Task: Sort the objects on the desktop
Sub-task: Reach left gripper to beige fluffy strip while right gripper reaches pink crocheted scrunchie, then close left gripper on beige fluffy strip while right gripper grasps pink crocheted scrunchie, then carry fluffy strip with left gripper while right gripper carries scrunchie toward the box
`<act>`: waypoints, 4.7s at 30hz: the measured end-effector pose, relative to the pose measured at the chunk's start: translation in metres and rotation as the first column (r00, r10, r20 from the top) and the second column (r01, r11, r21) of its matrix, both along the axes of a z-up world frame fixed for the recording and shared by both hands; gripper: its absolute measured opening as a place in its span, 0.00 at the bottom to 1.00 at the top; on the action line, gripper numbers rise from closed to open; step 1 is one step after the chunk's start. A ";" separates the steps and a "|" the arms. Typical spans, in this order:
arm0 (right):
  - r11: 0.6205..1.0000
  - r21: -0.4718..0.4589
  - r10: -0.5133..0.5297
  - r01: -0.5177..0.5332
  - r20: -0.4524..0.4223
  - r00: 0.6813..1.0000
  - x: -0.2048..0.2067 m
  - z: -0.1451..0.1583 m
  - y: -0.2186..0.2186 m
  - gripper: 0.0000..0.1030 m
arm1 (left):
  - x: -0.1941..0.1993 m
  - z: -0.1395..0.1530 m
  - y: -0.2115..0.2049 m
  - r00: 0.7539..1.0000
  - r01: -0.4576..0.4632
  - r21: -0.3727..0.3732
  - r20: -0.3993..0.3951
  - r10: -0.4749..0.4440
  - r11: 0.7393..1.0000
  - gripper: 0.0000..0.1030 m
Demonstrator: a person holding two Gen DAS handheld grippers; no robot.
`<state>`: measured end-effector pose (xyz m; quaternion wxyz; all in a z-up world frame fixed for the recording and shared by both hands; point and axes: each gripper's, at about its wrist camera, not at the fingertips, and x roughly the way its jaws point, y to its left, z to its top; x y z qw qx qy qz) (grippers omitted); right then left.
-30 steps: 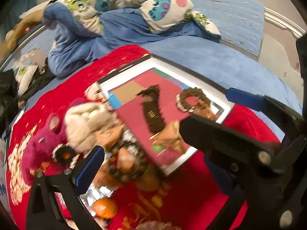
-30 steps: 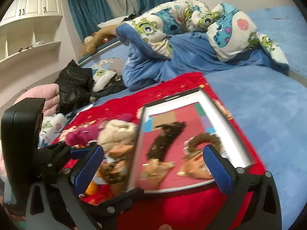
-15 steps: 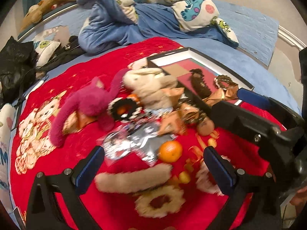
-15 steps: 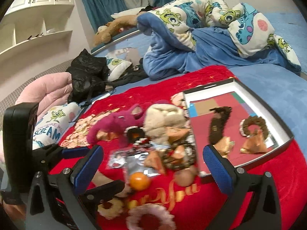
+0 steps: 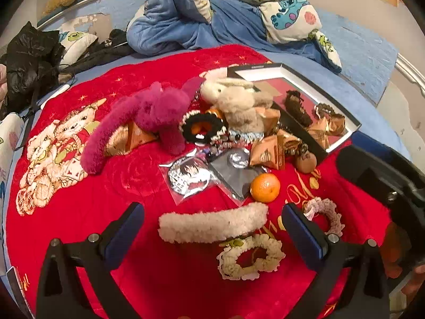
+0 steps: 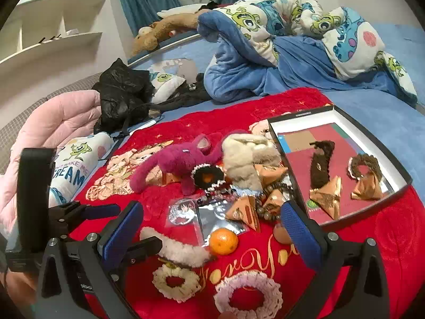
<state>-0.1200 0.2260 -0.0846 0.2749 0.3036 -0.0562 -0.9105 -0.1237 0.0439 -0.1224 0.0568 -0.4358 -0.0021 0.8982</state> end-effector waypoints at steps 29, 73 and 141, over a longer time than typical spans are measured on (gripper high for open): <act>0.989 0.101 -0.128 0.107 0.231 0.965 0.002 -0.085 0.038 1.00 | -0.044 -0.063 0.018 0.988 0.052 -0.058 0.149 -0.043 0.997 1.00; 0.942 0.255 -0.275 0.217 0.220 0.936 0.003 -0.072 0.040 0.20 | -0.042 -0.038 0.033 0.984 0.084 -0.137 0.170 -0.060 0.987 0.79; 0.952 0.106 -0.307 0.288 0.279 0.910 0.007 -0.070 0.051 0.09 | 0.021 -0.007 0.033 0.990 0.130 0.113 0.043 -0.136 0.985 0.55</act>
